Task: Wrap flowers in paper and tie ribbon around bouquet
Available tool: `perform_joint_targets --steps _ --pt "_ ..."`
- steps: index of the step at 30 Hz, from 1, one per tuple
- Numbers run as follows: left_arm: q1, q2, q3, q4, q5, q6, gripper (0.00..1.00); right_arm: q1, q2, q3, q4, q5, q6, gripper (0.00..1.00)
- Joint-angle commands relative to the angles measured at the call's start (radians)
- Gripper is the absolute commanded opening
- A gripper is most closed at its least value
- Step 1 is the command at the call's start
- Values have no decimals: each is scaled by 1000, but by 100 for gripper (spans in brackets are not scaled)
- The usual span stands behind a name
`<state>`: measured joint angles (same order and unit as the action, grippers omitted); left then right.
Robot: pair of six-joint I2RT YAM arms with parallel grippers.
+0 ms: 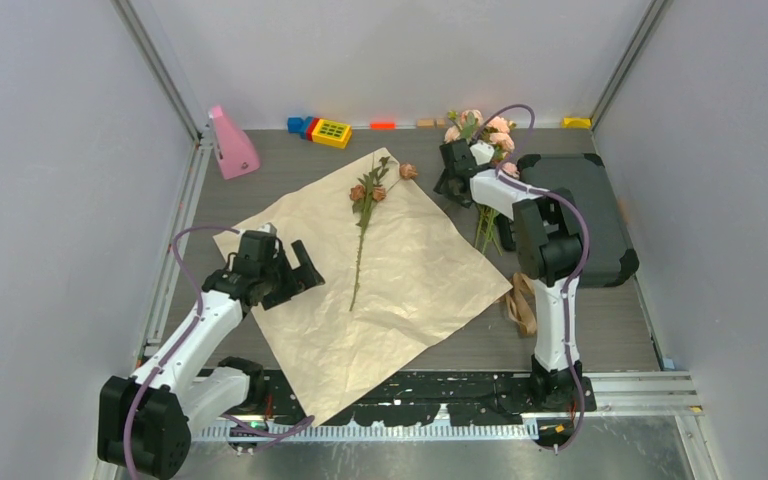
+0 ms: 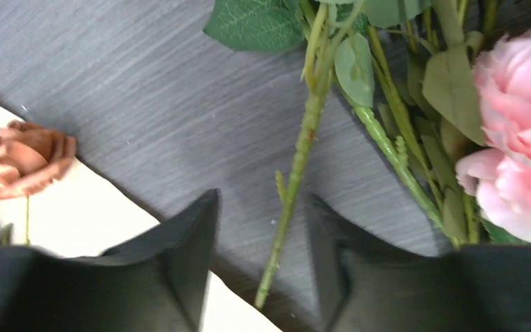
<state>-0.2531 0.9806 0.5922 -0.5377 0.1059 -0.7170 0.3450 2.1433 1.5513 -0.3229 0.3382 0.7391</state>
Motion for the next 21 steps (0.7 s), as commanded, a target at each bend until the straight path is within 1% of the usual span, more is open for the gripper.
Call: perform_joint_targets --steps 1,2,3,5,9,12,15,18,21 --pt "0 4 3 26 8 14 100 -13 51 70 60 43 17 36" --pt "0 4 4 25 7 14 100 -16 56 86 61 61 9 23" --pt "0 4 3 25 7 16 100 -19 57 105 61 76 -13 18" --pt "0 1 0 28 7 17 100 -23 47 156 61 114 -88 11" --pt "0 2 -11 33 5 16 100 -29 0 263 77 226 -289 6" --pt "0 7 -14 34 8 16 100 -36 -51 284 146 286 -472 3" --pt "0 8 -13 35 12 16 100 -41 -108 265 274 335 -648 1" --pt "0 2 -10 33 13 17 100 -45 -150 240 486 371 -837 1" --pt "0 -8 -9 32 12 19 100 -48 -156 249 619 387 -997 1"
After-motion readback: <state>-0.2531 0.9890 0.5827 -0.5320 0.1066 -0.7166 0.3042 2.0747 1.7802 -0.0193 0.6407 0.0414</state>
